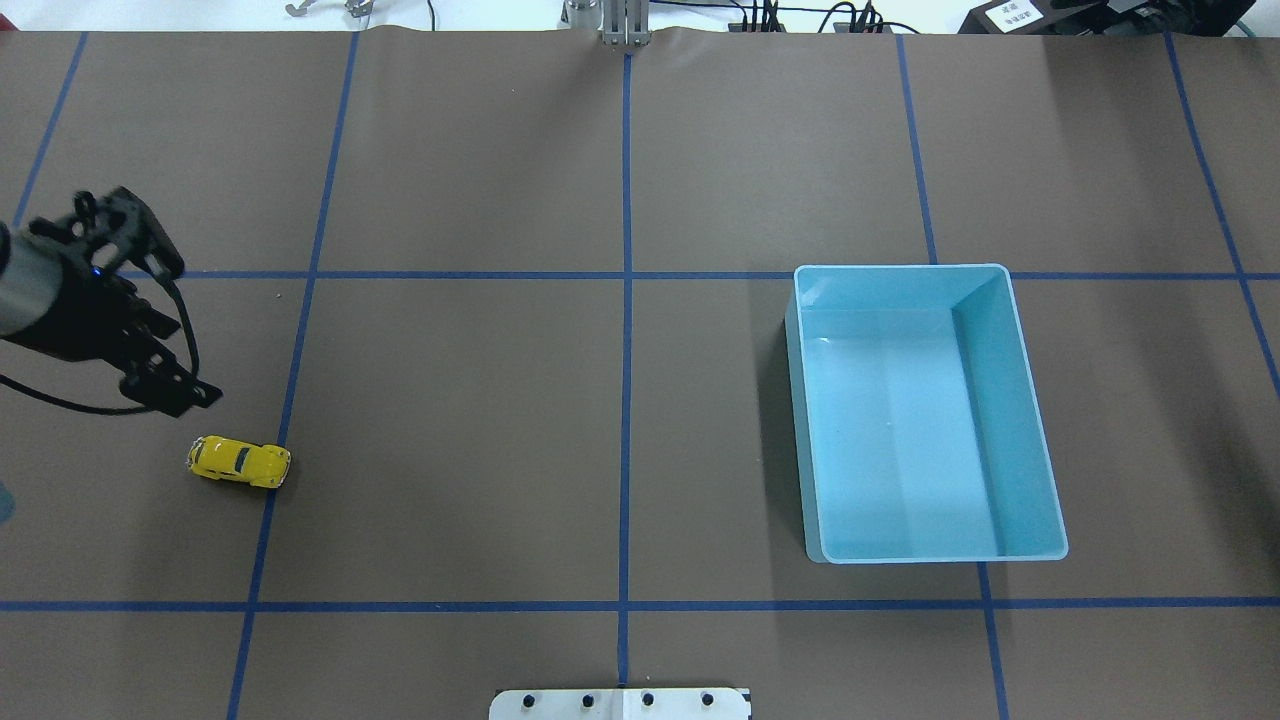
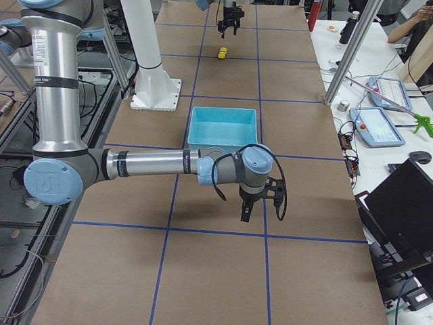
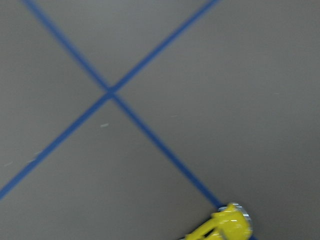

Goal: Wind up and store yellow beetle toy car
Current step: 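Lower the left gripper onto the yellow beetle toy car and grip it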

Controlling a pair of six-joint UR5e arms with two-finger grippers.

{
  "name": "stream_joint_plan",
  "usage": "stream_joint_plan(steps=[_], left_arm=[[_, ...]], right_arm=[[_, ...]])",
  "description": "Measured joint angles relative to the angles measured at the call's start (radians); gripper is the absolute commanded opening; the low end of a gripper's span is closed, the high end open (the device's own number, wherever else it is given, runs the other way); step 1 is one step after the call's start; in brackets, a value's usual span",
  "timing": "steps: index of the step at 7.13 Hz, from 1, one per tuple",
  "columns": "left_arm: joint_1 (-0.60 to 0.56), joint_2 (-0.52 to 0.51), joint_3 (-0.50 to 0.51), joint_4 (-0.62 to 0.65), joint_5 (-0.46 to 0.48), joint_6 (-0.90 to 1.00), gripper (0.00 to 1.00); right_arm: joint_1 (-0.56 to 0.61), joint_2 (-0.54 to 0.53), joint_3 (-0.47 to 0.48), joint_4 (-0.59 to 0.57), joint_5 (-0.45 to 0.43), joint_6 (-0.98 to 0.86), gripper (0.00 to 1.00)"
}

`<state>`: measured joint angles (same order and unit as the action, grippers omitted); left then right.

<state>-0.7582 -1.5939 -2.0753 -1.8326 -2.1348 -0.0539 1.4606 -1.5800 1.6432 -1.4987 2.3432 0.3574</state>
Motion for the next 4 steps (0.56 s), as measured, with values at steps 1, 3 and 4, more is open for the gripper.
stream_joint_plan(steps=[1,3,4], left_arm=[[0.044,0.007,-0.011,0.011,0.04,0.106,1.0],[0.081,0.009,-0.018,0.097,0.131,0.404,1.0],[0.111,0.006,-0.021,0.151,0.184,0.509,1.0]], right_arm=[[0.0,0.001,-0.002,0.0,-0.001,0.0,1.0],[0.0,0.005,-0.004,0.002,-0.001,0.0,1.0],[0.0,0.005,-0.005,0.003,0.0,0.0,1.0]])
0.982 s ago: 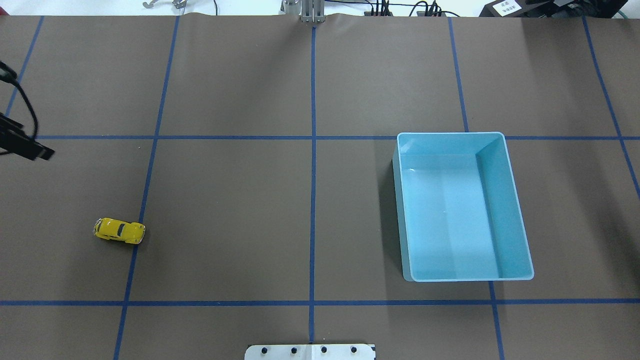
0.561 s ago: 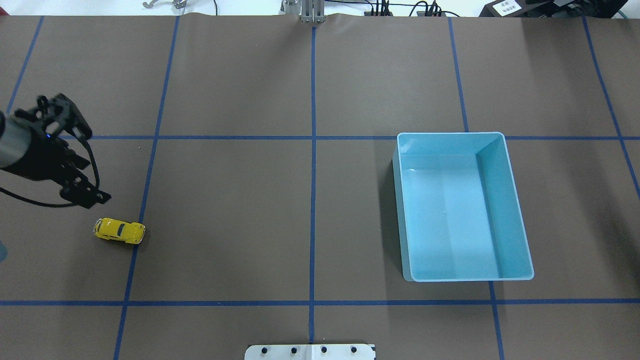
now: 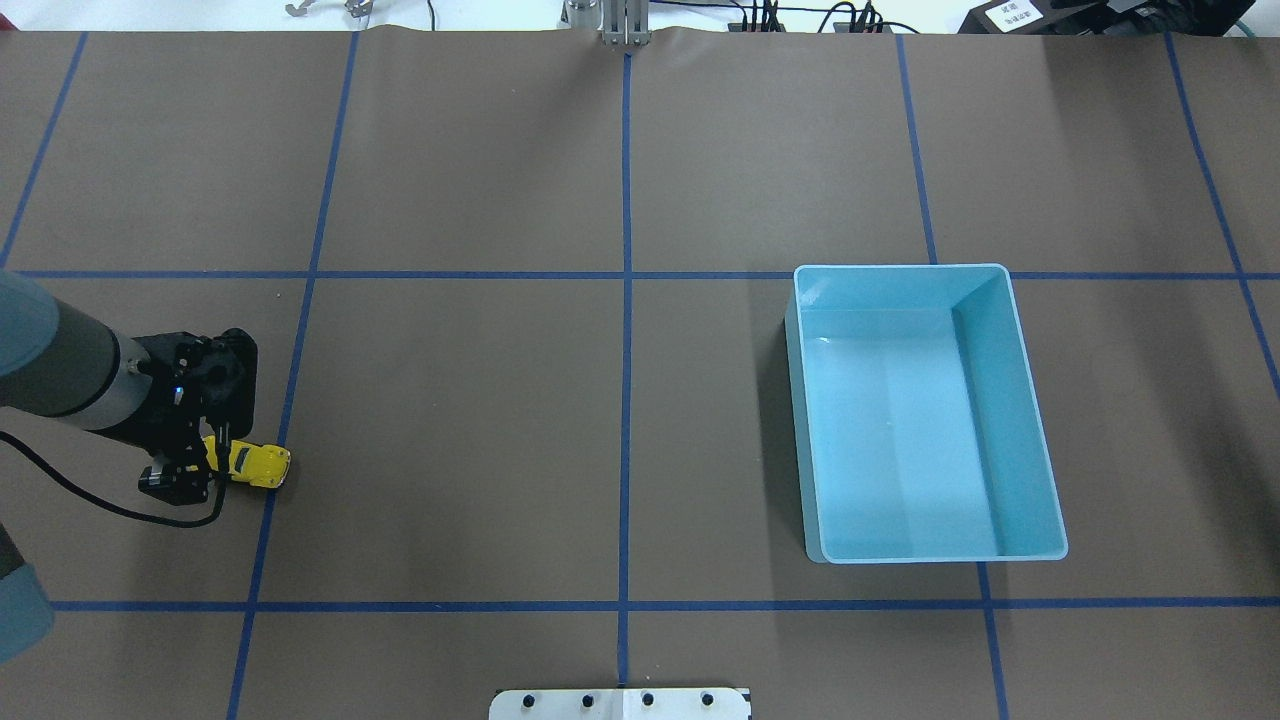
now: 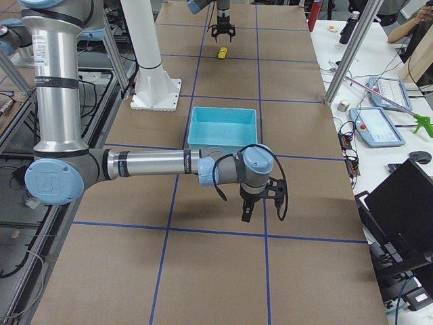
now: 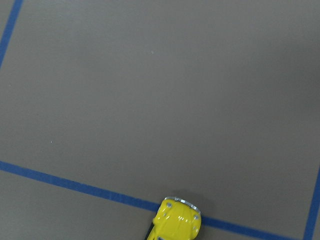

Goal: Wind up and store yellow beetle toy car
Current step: 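Lower the left gripper onto the yellow beetle toy car and grip it, then press the car down and drag it away from the robot with the left gripper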

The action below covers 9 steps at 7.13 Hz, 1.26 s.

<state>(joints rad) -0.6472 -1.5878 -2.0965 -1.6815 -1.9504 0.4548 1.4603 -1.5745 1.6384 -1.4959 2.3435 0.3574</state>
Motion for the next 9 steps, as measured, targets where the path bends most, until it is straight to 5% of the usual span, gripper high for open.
stream_joint_plan(steps=[4,9], left_arm=[[0.142,-0.066,-0.011,0.217,0.206,0.081,0.99],[0.185,-0.086,0.026,0.251,0.308,0.09,0.96]], right_arm=[[0.0,-0.001,0.0,0.002,0.003,0.001,1.0],[0.0,-0.004,0.006,-0.001,0.004,0.0,1.0]])
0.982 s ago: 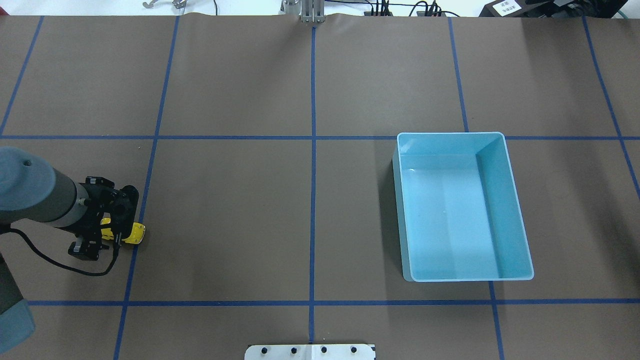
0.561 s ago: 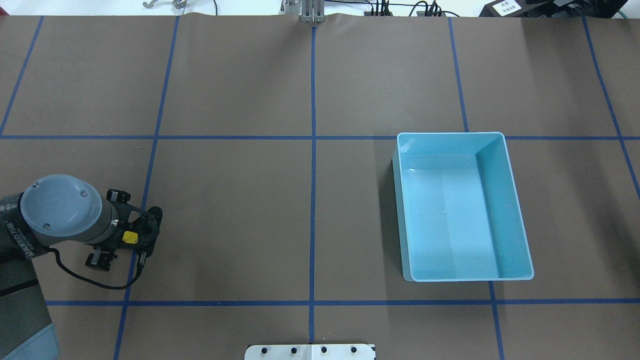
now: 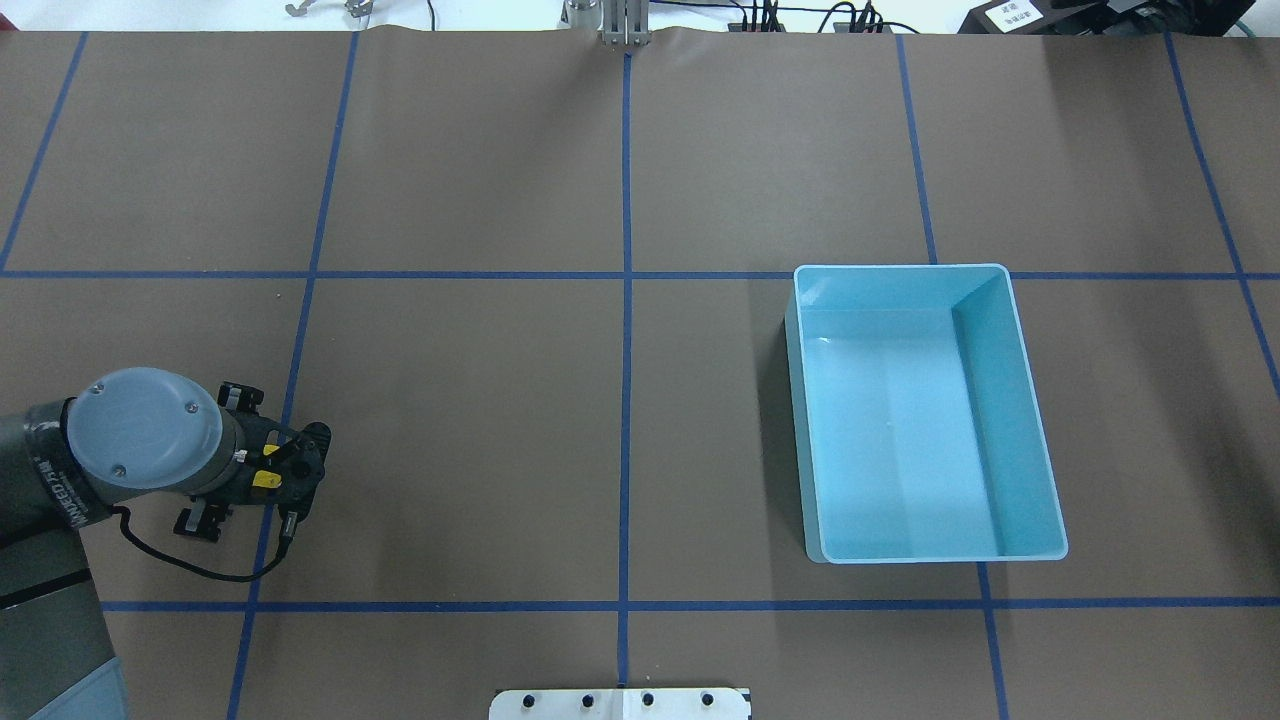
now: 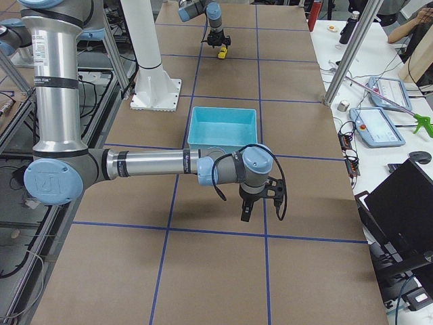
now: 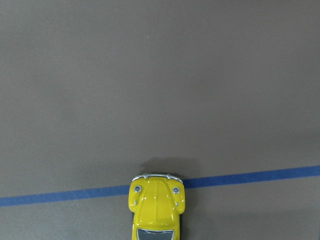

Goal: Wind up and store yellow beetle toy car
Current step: 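Press the car down and drag it away from the robot with the left gripper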

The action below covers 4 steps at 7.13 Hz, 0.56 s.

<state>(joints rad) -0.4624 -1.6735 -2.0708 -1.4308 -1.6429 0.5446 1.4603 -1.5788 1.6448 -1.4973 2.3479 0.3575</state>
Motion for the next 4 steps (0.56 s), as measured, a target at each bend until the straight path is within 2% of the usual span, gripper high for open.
stream_joint_plan(steps=[4], left_arm=[[0.002,-0.033,0.075,-0.052,0.005,0.019,0.93]], right_arm=[[0.0,0.003,0.0,0.0,0.001,0.0,1.0]])
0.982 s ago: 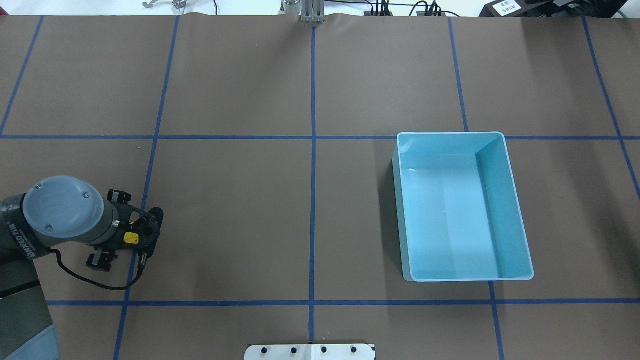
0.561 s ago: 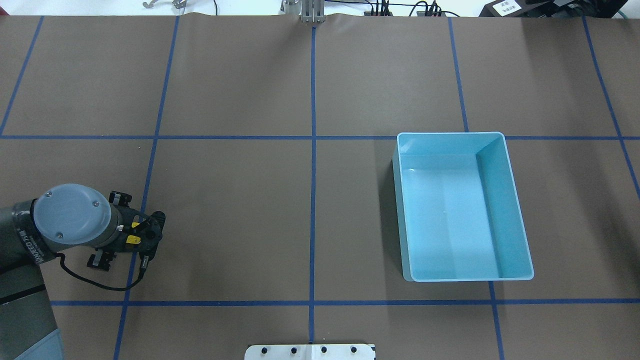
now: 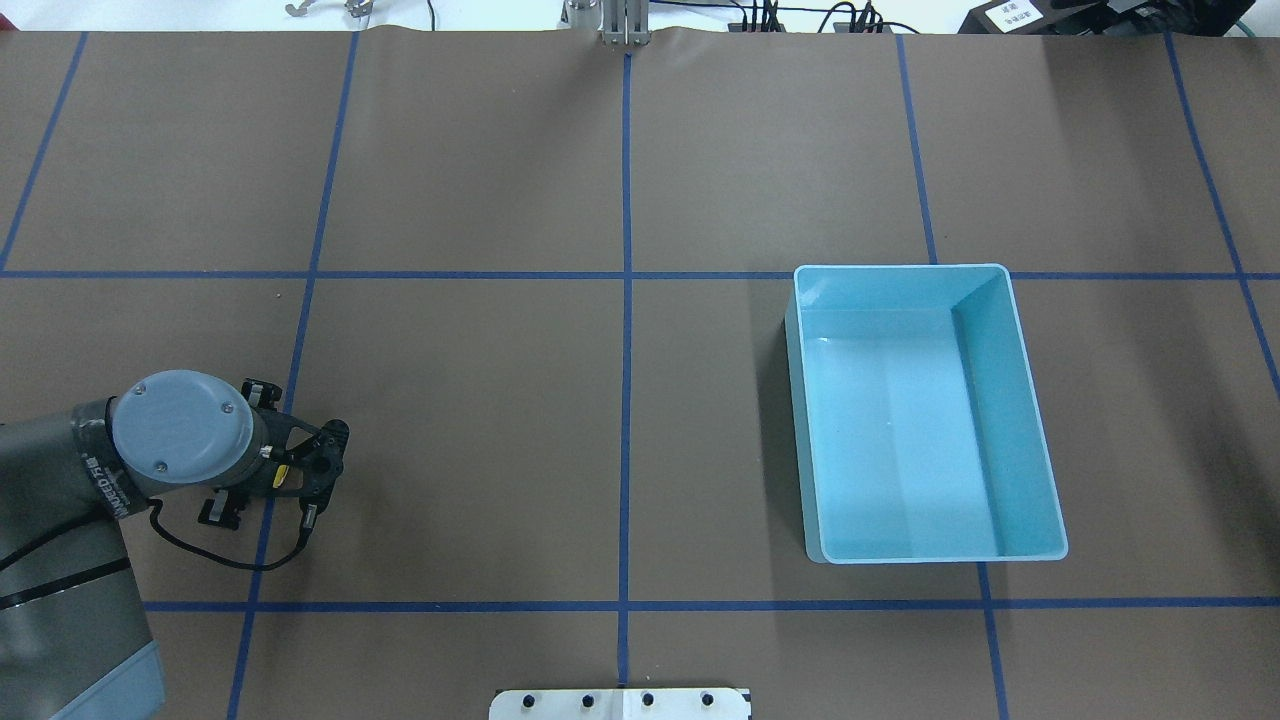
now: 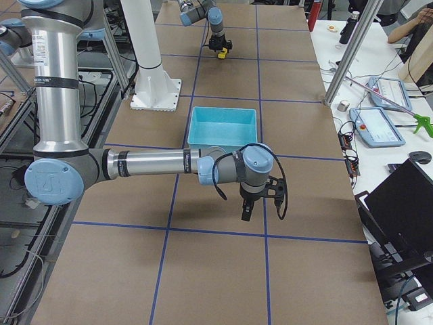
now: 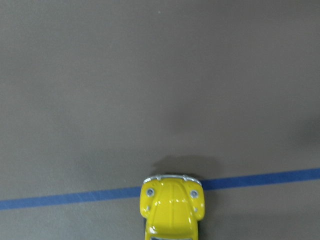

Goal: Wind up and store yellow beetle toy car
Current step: 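Press the car down and drag it away from the robot with the left gripper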

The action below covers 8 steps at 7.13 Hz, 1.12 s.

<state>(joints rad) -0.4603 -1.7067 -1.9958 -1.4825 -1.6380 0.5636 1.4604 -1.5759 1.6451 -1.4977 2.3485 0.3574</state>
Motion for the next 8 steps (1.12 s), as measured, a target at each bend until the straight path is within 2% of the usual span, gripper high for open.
stream_joint_plan(steps=[1,3,6,8], left_arm=[[0.0,-0.003,0.013,-0.01,0.0,0.019,0.93],[-0.002,-0.004,0.037,-0.032,-0.001,0.036,0.87],[-0.004,-0.002,0.057,-0.069,-0.007,0.035,0.87],[-0.004,-0.001,0.061,-0.075,-0.011,0.03,0.83]], right_arm=[[0.0,0.0,-0.001,0.0,0.0,0.0,1.0],[0.0,0.0,0.001,0.001,0.0,0.0,1.0],[-0.002,0.0,-0.003,0.005,-0.001,0.001,1.0],[-0.005,0.0,-0.004,0.005,0.0,0.001,1.0]])
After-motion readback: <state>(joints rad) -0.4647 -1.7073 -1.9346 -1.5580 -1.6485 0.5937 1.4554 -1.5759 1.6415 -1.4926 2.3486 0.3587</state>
